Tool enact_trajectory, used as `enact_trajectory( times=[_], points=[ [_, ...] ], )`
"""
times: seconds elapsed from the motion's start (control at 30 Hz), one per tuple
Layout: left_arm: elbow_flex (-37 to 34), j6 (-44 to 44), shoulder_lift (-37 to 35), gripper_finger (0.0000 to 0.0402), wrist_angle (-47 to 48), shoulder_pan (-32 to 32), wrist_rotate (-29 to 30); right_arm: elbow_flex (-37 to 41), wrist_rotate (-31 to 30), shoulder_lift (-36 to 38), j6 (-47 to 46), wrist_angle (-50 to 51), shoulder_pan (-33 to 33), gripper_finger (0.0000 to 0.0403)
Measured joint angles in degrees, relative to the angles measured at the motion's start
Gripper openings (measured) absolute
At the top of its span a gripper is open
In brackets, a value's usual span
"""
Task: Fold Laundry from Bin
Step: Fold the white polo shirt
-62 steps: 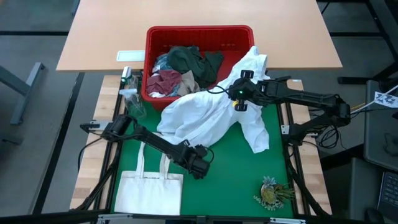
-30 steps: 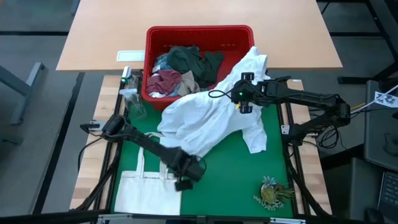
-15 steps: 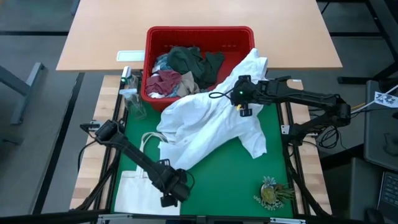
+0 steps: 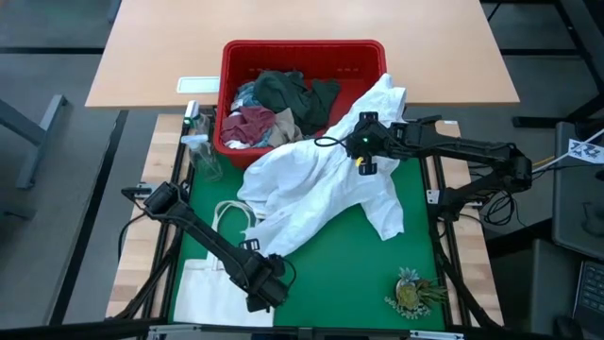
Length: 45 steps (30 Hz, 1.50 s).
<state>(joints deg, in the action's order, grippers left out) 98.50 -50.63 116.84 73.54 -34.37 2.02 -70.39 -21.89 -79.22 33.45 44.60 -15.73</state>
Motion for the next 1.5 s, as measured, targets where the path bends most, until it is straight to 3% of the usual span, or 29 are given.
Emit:
enact_trajectory(
  times=[0.13,0.27,0.43,0.67,0.9,1.13,1.3,1.5],
  points=[
    [0.0,0.0,0.0,0.0000,0.0,0.0,0.0,0.0,-2.1,0.0,0.0,-0.1,0.0,0.0083],
    [0.0,0.1,0.0,0.0000,0.0,0.0,0.3,0.0,-8.8,0.0,0.2,-0.5,0.0,0.0141],
    [0.0,0.2,0.0,0.0000,0.0,0.0,1.0,0.0,-16.5,0.0,5.2,-0.6,0.0,0.0179],
    [0.0,0.2,0.0,0.0000,-0.4,0.0,3.0,0.0,-14.4,0.0,7.8,1.1,0.0,0.0184],
    [0.0,0.1,0.0,0.0000,-0.8,0.0,3.0,-0.3,-7.2,1.0,10.2,9.2,1.0,0.0184],
    [0.0,0.1,0.0,0.0000,-1.1,0.0,3.5,-2.3,-18.9,3.7,10.5,10.5,7.0,0.0184],
    [0.0,0.1,0.0,0.0000,-1.2,-0.3,3.5,-7.1,-19.7,4.9,8.0,11.8,11.3,0.0184],
    [0.0,-0.1,0.0,0.0000,-1.4,-1.0,3.5,-14.9,-19.5,5.1,-7.1,21.2,17.3,0.0184]
  ],
)
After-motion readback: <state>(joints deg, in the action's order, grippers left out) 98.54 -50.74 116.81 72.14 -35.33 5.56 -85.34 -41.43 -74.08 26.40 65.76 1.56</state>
